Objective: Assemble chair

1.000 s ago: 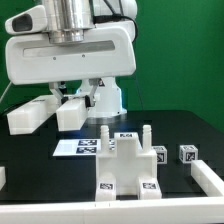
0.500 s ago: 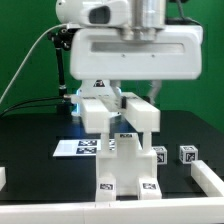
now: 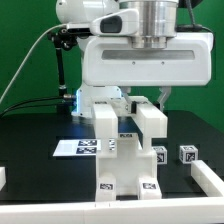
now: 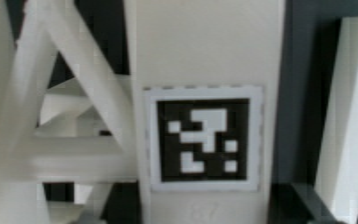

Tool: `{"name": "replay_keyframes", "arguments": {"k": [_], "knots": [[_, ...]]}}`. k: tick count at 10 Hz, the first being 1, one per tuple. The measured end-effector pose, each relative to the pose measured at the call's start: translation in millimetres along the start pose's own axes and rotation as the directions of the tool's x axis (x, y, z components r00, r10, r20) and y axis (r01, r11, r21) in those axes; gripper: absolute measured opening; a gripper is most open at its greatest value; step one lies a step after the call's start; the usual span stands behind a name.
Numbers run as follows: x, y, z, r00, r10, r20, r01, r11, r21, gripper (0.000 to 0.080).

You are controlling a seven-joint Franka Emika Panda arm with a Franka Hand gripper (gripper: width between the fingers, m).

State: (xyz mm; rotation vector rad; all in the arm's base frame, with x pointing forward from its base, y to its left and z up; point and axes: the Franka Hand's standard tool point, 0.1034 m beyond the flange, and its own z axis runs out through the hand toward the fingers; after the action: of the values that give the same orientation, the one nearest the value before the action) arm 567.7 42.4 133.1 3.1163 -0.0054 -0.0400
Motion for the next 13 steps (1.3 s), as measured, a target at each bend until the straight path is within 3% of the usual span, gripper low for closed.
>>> {"name": "replay_keyframes", "arguments": {"k": [2, 7, 13], "knots": [[9.7, -3.1, 2.2, 1.000, 0.026, -0.001, -0.026, 1.000, -0.005, 0.0287], [15.9, -0.2, 2.1, 0.999, 0.032, -0.028, -0.032, 0.999, -0.003, 0.0287], [6.1, 1.0, 2.3, 0.999, 0.038, -0.016, -0.038, 0.999, 0.001, 0.0287]]}}
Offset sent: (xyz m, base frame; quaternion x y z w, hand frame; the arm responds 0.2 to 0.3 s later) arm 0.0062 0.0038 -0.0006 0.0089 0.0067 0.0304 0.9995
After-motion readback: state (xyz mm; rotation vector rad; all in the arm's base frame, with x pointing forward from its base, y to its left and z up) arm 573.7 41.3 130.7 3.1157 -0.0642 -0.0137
